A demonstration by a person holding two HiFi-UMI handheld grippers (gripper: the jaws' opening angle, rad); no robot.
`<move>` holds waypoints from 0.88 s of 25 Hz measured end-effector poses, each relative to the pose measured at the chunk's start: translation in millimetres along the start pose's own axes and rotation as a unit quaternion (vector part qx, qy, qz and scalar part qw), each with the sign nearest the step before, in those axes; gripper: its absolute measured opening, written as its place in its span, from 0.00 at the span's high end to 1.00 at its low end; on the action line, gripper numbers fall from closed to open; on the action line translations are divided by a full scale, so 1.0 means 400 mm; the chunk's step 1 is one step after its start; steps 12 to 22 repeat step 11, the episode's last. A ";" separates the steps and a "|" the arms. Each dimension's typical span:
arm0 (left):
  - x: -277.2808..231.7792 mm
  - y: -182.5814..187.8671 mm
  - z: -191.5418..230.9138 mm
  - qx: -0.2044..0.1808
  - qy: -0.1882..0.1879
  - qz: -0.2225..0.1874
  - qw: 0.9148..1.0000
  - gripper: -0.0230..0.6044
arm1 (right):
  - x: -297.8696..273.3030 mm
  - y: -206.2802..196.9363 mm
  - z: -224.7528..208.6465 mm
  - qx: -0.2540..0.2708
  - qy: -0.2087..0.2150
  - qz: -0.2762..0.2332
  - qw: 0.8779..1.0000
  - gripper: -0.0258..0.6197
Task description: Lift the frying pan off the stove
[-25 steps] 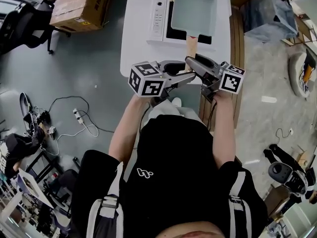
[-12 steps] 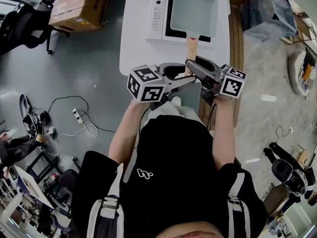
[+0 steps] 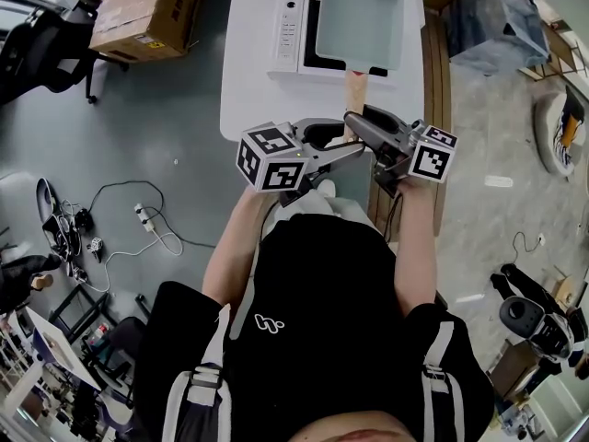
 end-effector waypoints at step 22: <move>0.004 -0.009 -0.001 0.004 0.002 0.004 1.000 0.64 | -0.002 -0.011 -0.001 -0.003 -0.001 0.002 1.000 0.67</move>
Point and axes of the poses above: the fingertips, and each gripper's own axes: x backward along the fingers, z to its left, y out of its top, the point moved 2 cm from there along x, backward along the fingers, and after that the axes turned 6 degrees about y, right-handed, at the moved point
